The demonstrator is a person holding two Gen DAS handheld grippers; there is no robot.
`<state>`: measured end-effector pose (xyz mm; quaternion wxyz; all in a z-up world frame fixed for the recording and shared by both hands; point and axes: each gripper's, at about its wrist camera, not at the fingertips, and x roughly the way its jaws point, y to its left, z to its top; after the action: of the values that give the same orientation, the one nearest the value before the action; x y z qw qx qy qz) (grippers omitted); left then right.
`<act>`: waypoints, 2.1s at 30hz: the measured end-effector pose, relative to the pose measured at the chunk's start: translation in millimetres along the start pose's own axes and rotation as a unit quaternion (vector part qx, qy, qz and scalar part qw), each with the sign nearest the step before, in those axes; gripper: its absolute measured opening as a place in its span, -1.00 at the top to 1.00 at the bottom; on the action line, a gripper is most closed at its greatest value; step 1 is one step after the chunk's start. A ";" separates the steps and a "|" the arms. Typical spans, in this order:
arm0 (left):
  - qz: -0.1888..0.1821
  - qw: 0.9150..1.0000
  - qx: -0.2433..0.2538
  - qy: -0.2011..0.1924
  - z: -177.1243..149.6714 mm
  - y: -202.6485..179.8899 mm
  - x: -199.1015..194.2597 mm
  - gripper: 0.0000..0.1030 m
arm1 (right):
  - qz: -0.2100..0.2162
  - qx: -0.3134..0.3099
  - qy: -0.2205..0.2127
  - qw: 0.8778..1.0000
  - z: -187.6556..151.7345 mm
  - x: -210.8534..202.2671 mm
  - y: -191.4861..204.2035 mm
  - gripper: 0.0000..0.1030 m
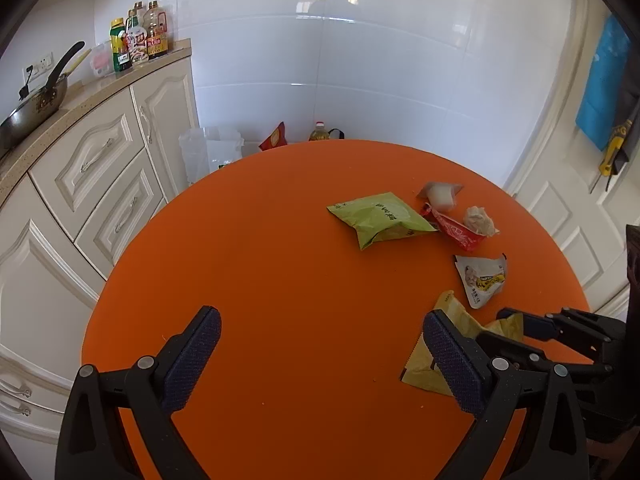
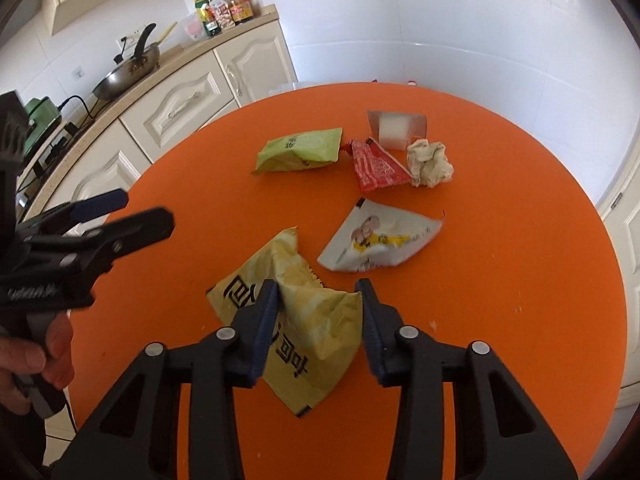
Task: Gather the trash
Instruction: 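Grasp the yellow printed snack bag with the right gripper, then grasp the white-yellow printed wrapper with the left gripper while the right gripper holds the yellow bag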
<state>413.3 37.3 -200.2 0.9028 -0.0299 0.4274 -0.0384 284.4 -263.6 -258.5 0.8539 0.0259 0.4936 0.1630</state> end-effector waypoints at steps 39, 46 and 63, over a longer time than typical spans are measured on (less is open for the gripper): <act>-0.019 0.999 0.041 -0.007 -8.0 -52.1 -19.9 -0.93 | -0.037 0.048 -0.040 0.997 -48.9 -59.1 -37.3 0.54; -0.046 0.994 0.097 0.022 15.3 -98.0 26.1 -0.90 | -0.052 0.098 -0.065 0.992 -43.4 -72.5 -82.5 0.54; -0.077 0.990 0.111 0.032 28.8 -114.1 72.9 0.51 | -0.054 0.135 -0.088 0.985 -47.5 -90.5 -112.4 0.54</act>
<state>476.6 -82.6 -228.2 0.8808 0.0390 0.4454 -0.1556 230.8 -402.9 -230.3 0.8903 0.1288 0.4345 0.0455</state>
